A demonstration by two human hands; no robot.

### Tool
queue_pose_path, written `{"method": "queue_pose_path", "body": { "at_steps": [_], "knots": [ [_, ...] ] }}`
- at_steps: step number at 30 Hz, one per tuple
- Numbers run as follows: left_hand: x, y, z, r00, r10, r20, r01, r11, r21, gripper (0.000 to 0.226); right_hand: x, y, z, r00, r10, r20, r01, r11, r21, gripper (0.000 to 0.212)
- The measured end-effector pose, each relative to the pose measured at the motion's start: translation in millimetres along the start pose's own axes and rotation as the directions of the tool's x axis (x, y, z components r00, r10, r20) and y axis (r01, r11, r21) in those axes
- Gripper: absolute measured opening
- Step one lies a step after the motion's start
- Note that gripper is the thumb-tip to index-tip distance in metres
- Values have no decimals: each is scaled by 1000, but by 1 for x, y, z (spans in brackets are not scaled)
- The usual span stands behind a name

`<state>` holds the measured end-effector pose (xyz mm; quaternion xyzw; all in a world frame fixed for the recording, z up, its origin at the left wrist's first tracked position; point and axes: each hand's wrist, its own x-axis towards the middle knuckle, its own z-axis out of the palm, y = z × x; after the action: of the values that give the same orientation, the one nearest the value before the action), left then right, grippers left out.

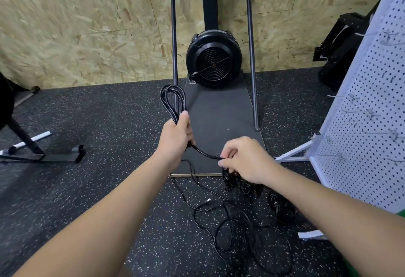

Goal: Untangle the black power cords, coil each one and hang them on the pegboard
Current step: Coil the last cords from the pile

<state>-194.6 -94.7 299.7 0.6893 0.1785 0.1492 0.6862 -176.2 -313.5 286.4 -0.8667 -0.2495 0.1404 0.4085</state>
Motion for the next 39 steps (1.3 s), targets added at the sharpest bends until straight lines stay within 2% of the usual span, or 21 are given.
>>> {"method": "queue_pose_path", "body": {
  "at_steps": [3, 5, 8, 9, 11, 13, 14, 15, 17, 19, 21, 25, 28, 30, 35, 37, 39],
  "knots": [
    [-5, -4, -3, 999, -30, 26, 26, 992, 125, 34, -9, -22, -15, 972, -223, 76, 231, 965, -123, 13],
    [-21, 0, 5, 991, -96, 90, 82, 985, 153, 44, -5, -27, -19, 953, -302, -16, 297, 946, -127, 16],
    [-49, 6, 22, 940, -253, 228, 217, 961, 171, 74, 4, -23, -24, 951, -255, -176, 226, 959, -168, 39],
    [-56, 6, 27, 911, -284, 299, 243, 956, 166, 77, 6, -21, -27, 950, -214, -228, 173, 967, -185, 49],
    [-66, 5, 31, 833, -302, 464, 279, 953, 120, 64, 10, -19, -33, 950, -136, -283, 87, 980, -179, 63],
    [-65, 5, 27, 779, -250, 575, 252, 965, 77, 25, 11, -16, -37, 960, -68, -271, 38, 993, -114, 73],
    [-61, 3, 24, 769, -224, 599, 220, 972, 81, 15, 10, -14, -40, 972, -22, -235, 13, 999, -40, 76],
    [-56, 1, 21, 772, -208, 600, 182, 978, 105, 23, 9, -13, -44, 985, 24, -173, -15, 998, 55, 74],
    [-50, 0, 17, 813, -190, 551, 111, 979, 173, 31, 7, -6, -51, 997, 80, -20, -74, 974, 213, 51],
    [-49, 1, 14, 853, -155, 498, 54, 976, 211, 41, 7, 6, -56, 992, 93, 83, -109, 971, 213, 27],
    [-48, 2, 11, 891, -138, 432, 35, 971, 238, 42, 9, 19, -57, 989, 93, 112, -105, 989, 103, 15],
    [-40, -5, 6, 912, -152, 381, 68, 972, 225, 33, 8, 16, -58, 999, 36, -14, -37, 998, -55, 19],
    [-36, -12, 3, 885, -170, 433, 97, 978, 186, 36, 3, -9, -65, 989, -78, -123, 85, 995, 52, 19],
    [-40, -13, 5, 853, -157, 497, 64, 978, 199, 38, -2, -25, -68, 977, -129, -171, 155, 977, 148, 18],
    [-62, -12, 30, 778, -89, 621, -45, 979, 197, 38, -2, -39, -56, 944, -135, -300, 214, 945, 247, 20],
    [-69, -11, 39, 762, -83, 643, -75, 974, 215, 27, 1, -37, -55, 924, -150, -351, 226, 956, 185, 20],
    [-72, -10, 44, 756, -88, 649, -95, 966, 242, 23, 5, -33, -59, 891, -206, -405, 240, 970, 35, 21]
  ]
}}
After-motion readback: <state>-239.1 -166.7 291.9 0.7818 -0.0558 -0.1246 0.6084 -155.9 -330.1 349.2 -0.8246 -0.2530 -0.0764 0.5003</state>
